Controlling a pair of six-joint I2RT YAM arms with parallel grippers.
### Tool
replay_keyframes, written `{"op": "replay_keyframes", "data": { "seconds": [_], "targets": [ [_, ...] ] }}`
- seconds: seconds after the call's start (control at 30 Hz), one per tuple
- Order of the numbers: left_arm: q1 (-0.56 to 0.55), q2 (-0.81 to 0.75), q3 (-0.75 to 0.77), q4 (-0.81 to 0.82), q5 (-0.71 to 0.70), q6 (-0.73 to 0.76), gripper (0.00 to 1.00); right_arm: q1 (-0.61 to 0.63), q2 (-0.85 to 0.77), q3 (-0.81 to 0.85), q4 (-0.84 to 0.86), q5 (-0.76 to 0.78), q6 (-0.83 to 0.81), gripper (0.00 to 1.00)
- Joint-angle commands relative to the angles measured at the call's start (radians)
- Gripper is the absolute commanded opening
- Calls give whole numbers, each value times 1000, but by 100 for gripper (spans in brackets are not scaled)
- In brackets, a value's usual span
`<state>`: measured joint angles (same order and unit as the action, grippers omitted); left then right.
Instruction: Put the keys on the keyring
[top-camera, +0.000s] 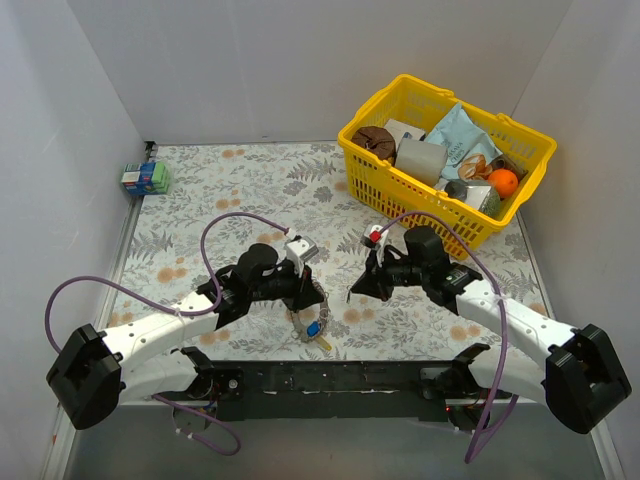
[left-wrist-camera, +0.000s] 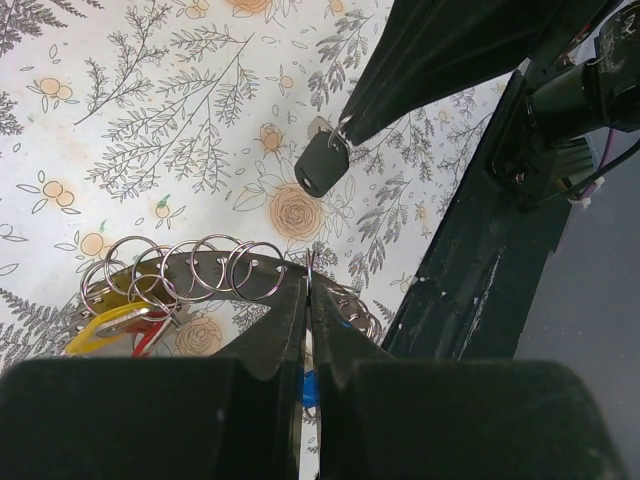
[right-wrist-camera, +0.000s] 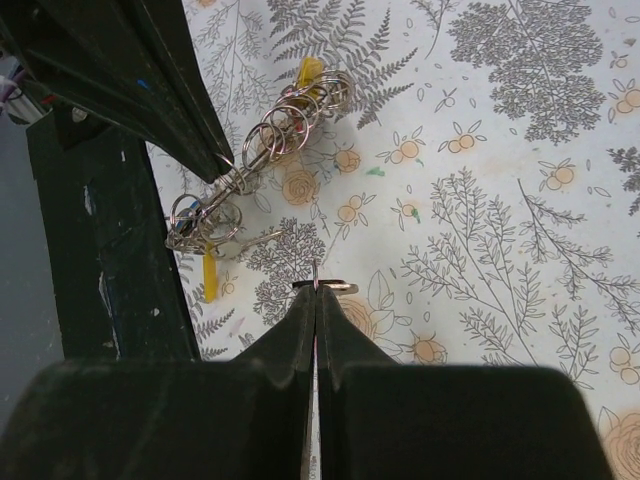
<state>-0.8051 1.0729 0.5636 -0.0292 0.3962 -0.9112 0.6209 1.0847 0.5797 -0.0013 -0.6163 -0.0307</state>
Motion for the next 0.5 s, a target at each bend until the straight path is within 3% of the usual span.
{"op": "replay_keyframes", "data": {
  "seconds": [0.0, 0.47],
  "targets": [
    [-13, -14, -4, 25, -14, 17, 0, 26, 12, 52, 12, -48, -29, 1],
    [-43, -37, -16, 54, 7, 32, 0, 82, 75, 108, -32, -108, -72, 1]
  ]
}}
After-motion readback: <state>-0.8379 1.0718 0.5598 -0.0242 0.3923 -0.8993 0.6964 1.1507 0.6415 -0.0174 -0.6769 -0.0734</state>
